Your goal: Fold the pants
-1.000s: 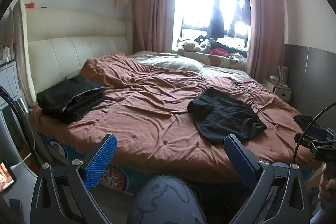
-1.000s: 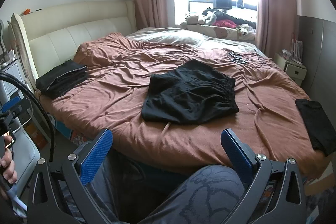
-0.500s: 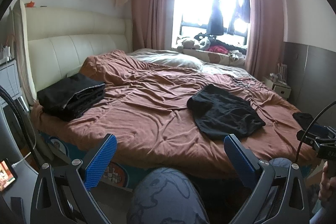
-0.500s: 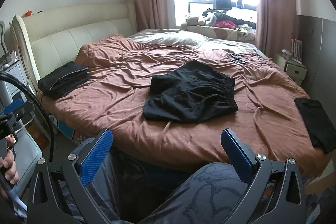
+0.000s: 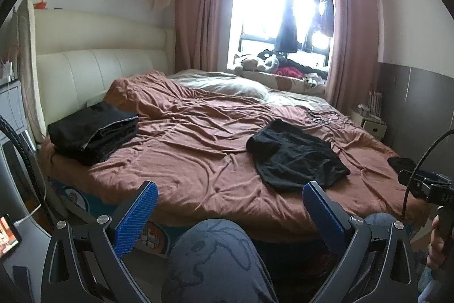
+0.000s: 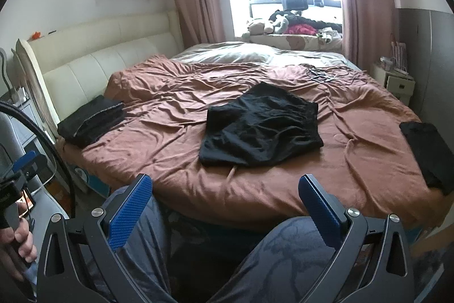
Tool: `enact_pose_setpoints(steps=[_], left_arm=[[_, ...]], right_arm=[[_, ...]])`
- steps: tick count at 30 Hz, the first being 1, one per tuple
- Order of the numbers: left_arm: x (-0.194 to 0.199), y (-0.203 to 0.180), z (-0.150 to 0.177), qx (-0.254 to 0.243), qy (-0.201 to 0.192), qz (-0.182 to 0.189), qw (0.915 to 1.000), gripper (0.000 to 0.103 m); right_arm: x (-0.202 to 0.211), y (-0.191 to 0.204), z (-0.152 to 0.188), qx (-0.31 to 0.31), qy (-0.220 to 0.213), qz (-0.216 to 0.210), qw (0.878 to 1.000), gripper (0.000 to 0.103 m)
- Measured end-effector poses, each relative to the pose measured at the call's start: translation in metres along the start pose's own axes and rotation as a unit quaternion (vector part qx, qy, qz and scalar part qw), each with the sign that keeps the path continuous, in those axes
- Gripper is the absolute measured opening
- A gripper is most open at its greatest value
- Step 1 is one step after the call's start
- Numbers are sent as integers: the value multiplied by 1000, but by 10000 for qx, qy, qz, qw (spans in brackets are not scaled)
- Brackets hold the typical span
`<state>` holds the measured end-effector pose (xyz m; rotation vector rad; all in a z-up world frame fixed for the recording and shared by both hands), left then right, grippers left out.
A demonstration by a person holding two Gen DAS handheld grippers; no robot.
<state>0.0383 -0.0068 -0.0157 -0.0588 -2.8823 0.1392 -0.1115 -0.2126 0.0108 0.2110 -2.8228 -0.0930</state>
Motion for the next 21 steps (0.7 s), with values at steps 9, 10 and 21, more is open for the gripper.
enact_pose_setpoints(steps=[9,10,21], left_arm=[[-5,5,-12,-77,3,-30,10000,103],[-6,6,-16,-91,-5,-21,10000,103],[-25,3,-41,-281,-135,-73,9995,103]], right_arm=[[-6,5,-9,383,-176,269,9988,103],[-7,8,-10,454,-171,268,9985,103],[-25,-1,-18,370,-144,173,9991,103]])
Point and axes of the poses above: each gripper's, at about its wrist camera, not at the fingertips, and x roughly against the way its jaws point, y to its left, z to its underside, the point moved 10 cm from there along -x, roughly the way its jaws point, and after that the axes turned 8 degrees about -y, right-handed, at the moved point
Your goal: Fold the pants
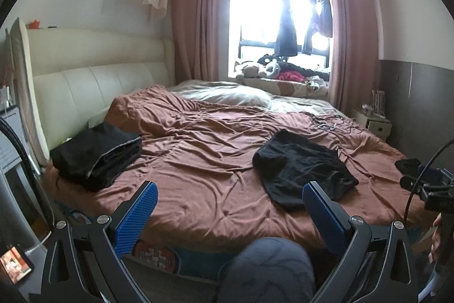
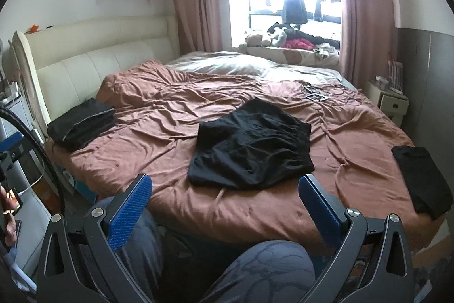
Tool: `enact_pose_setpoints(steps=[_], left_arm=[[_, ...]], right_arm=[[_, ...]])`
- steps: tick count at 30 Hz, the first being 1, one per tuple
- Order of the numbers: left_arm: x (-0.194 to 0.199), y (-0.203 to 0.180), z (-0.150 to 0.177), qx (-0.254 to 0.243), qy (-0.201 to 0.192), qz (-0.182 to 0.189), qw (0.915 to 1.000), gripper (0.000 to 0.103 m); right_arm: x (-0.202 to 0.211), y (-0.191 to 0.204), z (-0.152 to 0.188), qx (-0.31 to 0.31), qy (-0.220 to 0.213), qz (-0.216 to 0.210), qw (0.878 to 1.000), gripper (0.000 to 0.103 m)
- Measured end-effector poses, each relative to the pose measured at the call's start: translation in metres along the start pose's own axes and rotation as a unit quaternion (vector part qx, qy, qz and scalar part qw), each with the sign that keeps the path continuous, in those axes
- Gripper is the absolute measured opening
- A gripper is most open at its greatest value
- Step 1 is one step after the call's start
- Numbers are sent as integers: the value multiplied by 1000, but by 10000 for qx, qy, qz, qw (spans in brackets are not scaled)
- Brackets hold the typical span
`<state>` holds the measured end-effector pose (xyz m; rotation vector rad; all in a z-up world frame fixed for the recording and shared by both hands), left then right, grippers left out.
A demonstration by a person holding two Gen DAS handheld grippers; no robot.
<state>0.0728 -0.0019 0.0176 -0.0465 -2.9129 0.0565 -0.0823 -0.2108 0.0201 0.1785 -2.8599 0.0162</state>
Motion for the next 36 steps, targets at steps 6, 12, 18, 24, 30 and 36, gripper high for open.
enact_pose_setpoints(steps=[6,12,18,24,30,36], left_arm=[[-29,-3,-1,225,176,163,9995,103],[-59,-7,10,294,397,125,9987,103],[-92,-9,23,272,584,-86,9979,103],[-129,-20,39,273,883,-54,9957,103],[-163,-29,58,46,1161,-164,9931,103],[-192,-42,81,72,1653,-8,9862,103]], right_arm=[[-21,4,0,318,183,127,9992,103],[-49,-9,1,-57,389,25,9992,103],[-72,-17,4,13,499,51,9987,103],[-101,-27,10,-191,701,8,9974,103],[-124,-46,17,-252,793,239,9962,103],[-147,-64,24,-631,878,140,9940,103]])
Point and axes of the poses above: each gripper's, at about its wrist camera, not at the fingertips, and x roughly against the way its jaws point, y to its left, z to its underside, the point moved 10 cm from there along -x, roughly the way its jaws point, and after that the axes turned 8 degrees about -y, right-handed, at the moved point
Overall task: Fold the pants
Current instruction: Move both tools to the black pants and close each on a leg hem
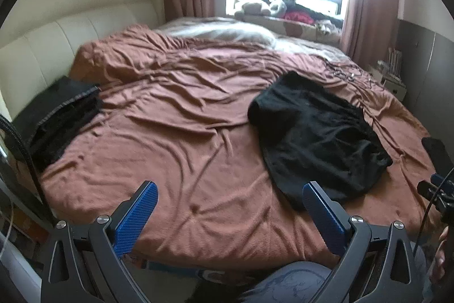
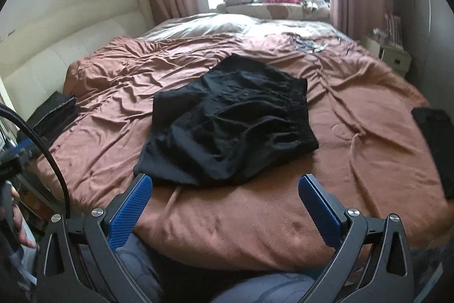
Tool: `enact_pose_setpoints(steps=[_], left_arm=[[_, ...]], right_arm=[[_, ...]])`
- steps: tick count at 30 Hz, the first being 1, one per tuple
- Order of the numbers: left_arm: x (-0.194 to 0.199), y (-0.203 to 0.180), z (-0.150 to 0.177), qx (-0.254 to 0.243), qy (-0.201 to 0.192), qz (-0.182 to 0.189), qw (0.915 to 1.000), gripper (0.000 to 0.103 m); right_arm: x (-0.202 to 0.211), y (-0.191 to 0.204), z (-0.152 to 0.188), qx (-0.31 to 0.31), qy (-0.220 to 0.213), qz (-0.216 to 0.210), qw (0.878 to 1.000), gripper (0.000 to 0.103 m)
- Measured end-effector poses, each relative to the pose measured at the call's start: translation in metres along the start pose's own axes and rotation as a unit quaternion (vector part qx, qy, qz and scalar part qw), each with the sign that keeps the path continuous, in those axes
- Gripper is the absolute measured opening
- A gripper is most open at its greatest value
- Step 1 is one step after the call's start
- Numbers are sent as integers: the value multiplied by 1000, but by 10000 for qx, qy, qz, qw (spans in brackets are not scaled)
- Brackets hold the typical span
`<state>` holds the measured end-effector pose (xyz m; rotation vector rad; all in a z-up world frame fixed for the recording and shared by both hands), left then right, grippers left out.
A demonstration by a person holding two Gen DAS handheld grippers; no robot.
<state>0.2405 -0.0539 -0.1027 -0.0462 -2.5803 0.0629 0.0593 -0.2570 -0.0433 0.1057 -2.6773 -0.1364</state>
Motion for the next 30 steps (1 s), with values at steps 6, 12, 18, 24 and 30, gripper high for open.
enact_pose_setpoints(steps=[6,12,18,24,30], left_arm=[[-28,-20,7,-77,299,352,9989,103],[-55,-45,24,65,870,1027,9909,98],[-76,-59,40,282,1334,1383,9810,76],[-98,-65,56,734,1937,1670,9639,66],[-118,-72,67,1301,2457,1910,9414,57]], right_arm=[[-22,-19,0,-268,162,-117,9994,103],[-41,-44,0,-680,293,-165,9971,103],[-63,-61,3,-959,352,-215,9945,103],[-84,-66,8,-1178,488,-342,9913,103],[-105,-74,12,-1564,613,-499,9845,103]])
Point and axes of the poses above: each gripper's, at about its wrist camera, not at the fingertips, and x roughly against the way its jaws point, y to its left, z to its underside, the point moved 10 cm from there along -x, roughly the way its jaws point, and after that the axes turned 8 degrees about -y, right-handed, at the moved point
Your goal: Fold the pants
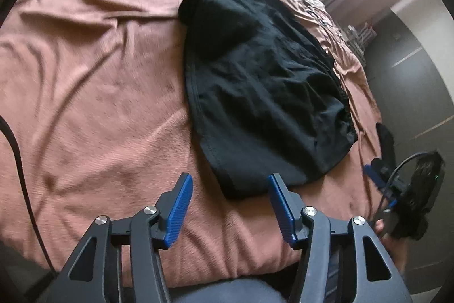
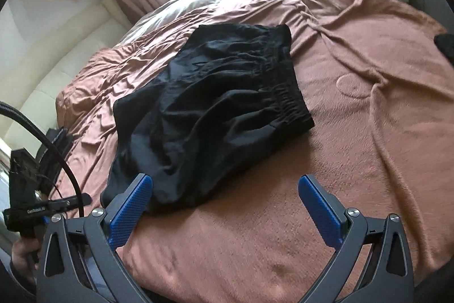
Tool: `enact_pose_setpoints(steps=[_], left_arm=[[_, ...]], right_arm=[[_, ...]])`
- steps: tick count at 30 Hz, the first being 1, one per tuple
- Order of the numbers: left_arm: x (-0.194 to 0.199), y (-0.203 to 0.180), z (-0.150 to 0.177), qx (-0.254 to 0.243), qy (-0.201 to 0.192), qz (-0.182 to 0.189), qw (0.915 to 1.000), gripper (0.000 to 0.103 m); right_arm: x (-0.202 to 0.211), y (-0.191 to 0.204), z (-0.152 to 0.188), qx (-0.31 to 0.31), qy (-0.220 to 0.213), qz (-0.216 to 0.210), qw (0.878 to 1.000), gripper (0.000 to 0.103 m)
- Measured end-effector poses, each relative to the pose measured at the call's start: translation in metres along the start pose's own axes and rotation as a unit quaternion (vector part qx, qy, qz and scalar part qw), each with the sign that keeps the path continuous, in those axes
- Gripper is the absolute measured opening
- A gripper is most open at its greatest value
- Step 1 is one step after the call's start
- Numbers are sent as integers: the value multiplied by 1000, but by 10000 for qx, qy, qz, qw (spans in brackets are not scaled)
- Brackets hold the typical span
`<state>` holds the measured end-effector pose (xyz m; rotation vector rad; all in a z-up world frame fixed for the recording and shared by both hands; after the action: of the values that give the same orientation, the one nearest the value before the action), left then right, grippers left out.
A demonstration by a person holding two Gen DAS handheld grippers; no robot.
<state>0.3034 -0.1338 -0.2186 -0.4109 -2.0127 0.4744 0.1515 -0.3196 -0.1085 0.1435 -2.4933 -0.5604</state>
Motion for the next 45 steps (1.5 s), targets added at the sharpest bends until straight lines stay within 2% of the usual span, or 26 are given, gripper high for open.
enact_pose_setpoints(steps=[2,6,12,18,19,20,21,23,25,27,29,31,33,34,40,45], left_arm=[[-7,2,0,189,126,48,9997,57],[-19,6,1,506,347,104,9981,57],[-30,5,-1,998,537,361,9929,57],[-37,0,-5,1258,579,587,9886,57],[-36,-1,-4,1265,581,607,9884,56],[-35,-2,-2,1270,602,623,9881,50],[-35,-3,0,1277,624,580,9881,41],[-33,-3,5,1260,642,526,9885,33],[-33,-5,10,1232,662,552,9886,23],[-34,-5,14,1201,668,473,9894,7],[-33,-6,15,1170,619,443,9902,5],[-28,-8,14,1125,522,425,9914,3],[-22,-10,11,1115,416,454,9919,3],[-17,-12,8,1091,360,472,9923,3],[14,-28,-11,968,-4,657,9931,3],[35,-48,-29,797,-252,854,9928,3]], right_arm=[[-6,-3,1,-116,40,-39,9999,99],[-17,-9,3,-359,143,-104,9992,99],[-31,-18,3,-737,300,-287,9964,99],[-44,-27,-1,-1083,322,-467,9925,99],[-45,-28,-2,-1124,313,-490,9920,99],[-47,-29,-3,-1166,303,-510,9914,99],[-49,-31,-5,-1228,286,-539,9906,96],[-52,-34,-8,-1326,280,-588,9890,90],[-55,-38,-9,-1506,282,-627,9862,79],[-58,-45,-10,-1656,246,-610,9840,71],[-60,-49,-11,-1762,208,-586,9824,60],[-63,-56,-11,-1844,215,-539,9811,37],[-62,-58,-10,-1891,238,-520,9803,21],[-60,-58,-11,-1927,216,-557,9794,17],[-38,-50,-19,-1889,-63,-735,9792,11],[-27,-45,-26,-1788,-210,-788,9805,10]])
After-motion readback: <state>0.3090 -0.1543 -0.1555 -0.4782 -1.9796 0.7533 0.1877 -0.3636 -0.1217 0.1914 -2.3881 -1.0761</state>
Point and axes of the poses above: each gripper's, at about its wrist camera, not at the fingertips, and x roughly against the way its jaws point, y to its left, z to its underside, the point moved 10 cm from there along -x, roughly the way its jaws point, and after that the axes turned 8 degrees about -y, right-handed, at the moved point
